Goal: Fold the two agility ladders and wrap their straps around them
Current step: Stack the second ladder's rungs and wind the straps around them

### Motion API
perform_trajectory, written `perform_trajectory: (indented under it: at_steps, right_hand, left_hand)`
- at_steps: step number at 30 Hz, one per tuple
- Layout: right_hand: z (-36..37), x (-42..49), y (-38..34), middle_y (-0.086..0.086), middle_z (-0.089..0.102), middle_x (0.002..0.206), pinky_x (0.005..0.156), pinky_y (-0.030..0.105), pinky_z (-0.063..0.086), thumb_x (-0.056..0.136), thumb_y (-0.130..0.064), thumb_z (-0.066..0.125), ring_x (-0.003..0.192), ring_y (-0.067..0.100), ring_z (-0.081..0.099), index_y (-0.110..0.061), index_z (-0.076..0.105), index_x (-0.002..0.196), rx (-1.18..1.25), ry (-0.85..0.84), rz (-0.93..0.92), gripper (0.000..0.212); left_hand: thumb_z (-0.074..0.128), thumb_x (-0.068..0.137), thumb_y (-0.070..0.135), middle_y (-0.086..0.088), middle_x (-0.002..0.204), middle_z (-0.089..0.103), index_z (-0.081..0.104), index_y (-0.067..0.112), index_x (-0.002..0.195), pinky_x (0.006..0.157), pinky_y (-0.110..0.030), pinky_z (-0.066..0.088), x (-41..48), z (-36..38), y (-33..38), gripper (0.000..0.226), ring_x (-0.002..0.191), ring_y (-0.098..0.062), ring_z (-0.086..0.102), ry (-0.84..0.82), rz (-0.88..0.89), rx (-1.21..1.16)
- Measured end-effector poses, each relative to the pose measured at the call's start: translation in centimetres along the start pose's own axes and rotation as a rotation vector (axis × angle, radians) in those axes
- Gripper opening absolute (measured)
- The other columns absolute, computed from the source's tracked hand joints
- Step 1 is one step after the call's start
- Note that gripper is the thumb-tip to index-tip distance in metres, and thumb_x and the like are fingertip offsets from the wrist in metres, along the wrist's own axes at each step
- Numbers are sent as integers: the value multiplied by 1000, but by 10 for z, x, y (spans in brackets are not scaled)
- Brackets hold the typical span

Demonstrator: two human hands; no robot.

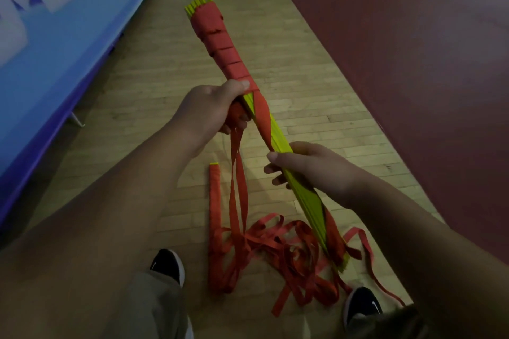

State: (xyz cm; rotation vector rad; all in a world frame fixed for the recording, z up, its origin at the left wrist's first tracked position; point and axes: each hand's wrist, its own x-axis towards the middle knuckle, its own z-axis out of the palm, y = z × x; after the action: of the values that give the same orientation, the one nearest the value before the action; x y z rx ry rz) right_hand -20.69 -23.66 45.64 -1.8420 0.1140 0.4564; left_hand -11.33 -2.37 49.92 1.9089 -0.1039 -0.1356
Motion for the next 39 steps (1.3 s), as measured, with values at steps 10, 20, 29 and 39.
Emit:
perform_trajectory:
  at_steps: [10, 20, 29, 39]
  right_hand:
    - [1, 1, 2, 4, 84, 109, 105, 64, 59, 100, -33, 77, 99, 25, 83, -17, 80, 114, -41, 40, -44, 21]
    - [8, 11, 7, 3, 79, 95, 87, 56, 66, 87, -49, 90, 89, 23, 77, -27, 76, 101, -243, 233, -28, 30]
    - [14, 17, 15, -2, 73, 97, 84, 50, 66, 84, -50, 92, 86, 17, 72, -26, 70, 108, -399, 366, 22, 40]
    - [17, 18, 15, -6, 67, 98, 84, 52, 65, 86, -50, 90, 88, 17, 69, -27, 63, 113, -464, 424, 27, 44]
  left_hand:
    - [54, 107, 64, 3, 83, 82, 84, 25, 98, 75, -33, 58, 3, -16, -7, 50, 70, -9, 74, -91, 111, 239]
    - [53, 107, 66, -6, 88, 84, 83, 19, 97, 72, -40, 57, 6, -18, -18, 57, 87, -30, 82, -109, -2, 223]
    - [56, 108, 58, -7, 93, 84, 80, 10, 103, 56, -26, 51, 6, -6, -23, 54, 71, -13, 76, -152, -204, 96]
    - [65, 106, 54, -4, 89, 82, 80, 12, 104, 60, -27, 52, 8, -5, -24, 45, 71, -8, 74, -124, -216, 15]
